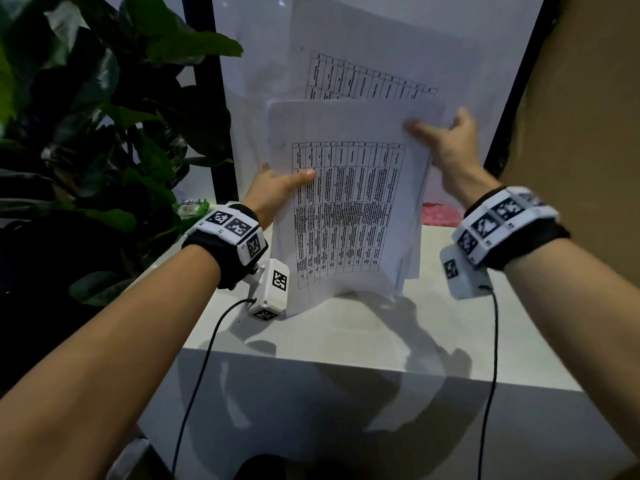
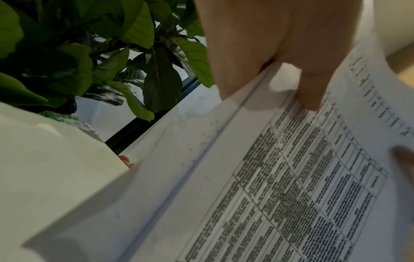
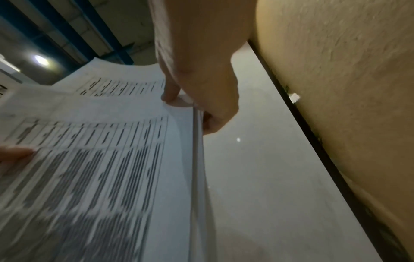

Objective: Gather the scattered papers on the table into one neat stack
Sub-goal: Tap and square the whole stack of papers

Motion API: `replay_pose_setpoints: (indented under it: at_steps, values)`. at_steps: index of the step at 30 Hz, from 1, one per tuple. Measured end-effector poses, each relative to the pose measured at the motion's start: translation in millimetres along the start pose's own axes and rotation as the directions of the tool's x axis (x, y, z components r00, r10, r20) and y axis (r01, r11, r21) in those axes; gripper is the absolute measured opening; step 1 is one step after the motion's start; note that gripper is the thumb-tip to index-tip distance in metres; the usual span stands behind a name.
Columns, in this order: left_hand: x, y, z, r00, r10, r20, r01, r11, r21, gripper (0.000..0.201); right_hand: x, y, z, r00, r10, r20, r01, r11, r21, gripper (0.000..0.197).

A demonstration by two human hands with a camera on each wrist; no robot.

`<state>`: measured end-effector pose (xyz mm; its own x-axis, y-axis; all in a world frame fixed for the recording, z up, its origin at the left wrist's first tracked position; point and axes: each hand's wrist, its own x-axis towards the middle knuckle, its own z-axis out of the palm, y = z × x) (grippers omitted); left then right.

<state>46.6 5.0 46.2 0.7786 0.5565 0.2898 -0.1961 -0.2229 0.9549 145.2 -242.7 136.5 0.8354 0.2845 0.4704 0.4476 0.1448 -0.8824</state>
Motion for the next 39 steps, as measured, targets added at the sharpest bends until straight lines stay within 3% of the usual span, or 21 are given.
replay_pose_setpoints:
  at_steps: [2,5,9,12,14,18,23,25,30,33,36,39]
  values:
    - [-6,6,1,1.000,-0.011,0.012,0.011,1.000,-0.003,0.113,13,-20,-4,0.980,-0.150,-0.133,0.131,0.981,-0.146,0.092]
    - [-17,18,5,0.999,0.002,0.036,-0.001,1.000,-0.015,0.111,11,-60,1,0.946,-0.309,-0.098,0.226,0.844,-0.487,0.085]
    - [-33,33,13,0.997,0.061,0.047,-0.060,0.998,-0.034,0.107,10,-81,12,0.916,-0.364,0.169,0.375,0.623,-0.687,0.087]
    - [-29,31,13,0.999,0.048,0.019,-0.047,0.997,-0.063,0.117,4,-81,28,0.873,-0.228,0.430,0.486,0.368,-0.793,0.083]
    - [-23,26,12,0.999,0.035,0.005,-0.035,0.997,-0.066,0.130,-2,-78,39,0.830,-0.143,0.539,0.556,0.288,-0.780,0.081]
    - [-30,32,15,0.998,0.058,0.019,-0.058,0.998,-0.027,0.132,-8,-72,53,0.789,-0.156,0.594,0.611,0.292,-0.735,0.070]
    - [-34,35,15,0.999,0.039,0.002,-0.038,0.999,-0.024,0.122,3,-85,50,0.784,-0.408,0.469,0.607,0.341,-0.718,0.032]
    - [-33,34,13,0.999,0.041,-0.005,-0.041,0.999,-0.018,0.109,6,-90,48,0.776,-0.449,0.442,0.610,0.358,-0.707,0.028]
    - [-41,40,18,0.998,0.063,0.020,-0.062,0.997,-0.042,0.113,0,-96,58,0.765,-0.359,0.535,0.643,0.469,-0.605,0.029]
    - [-49,48,23,0.996,0.089,0.027,-0.087,0.995,-0.052,0.105,-6,-92,66,0.728,-0.283,0.624,0.678,0.429,-0.597,0.030]
    - [-52,52,27,0.997,0.080,0.001,-0.079,0.992,-0.093,0.105,-14,-87,69,0.697,-0.112,0.708,0.693,0.356,-0.626,0.052]
    - [-55,56,28,0.998,0.062,-0.019,-0.064,0.991,-0.116,0.103,-14,-82,67,0.696,-0.142,0.704,0.701,0.348,-0.623,0.066]
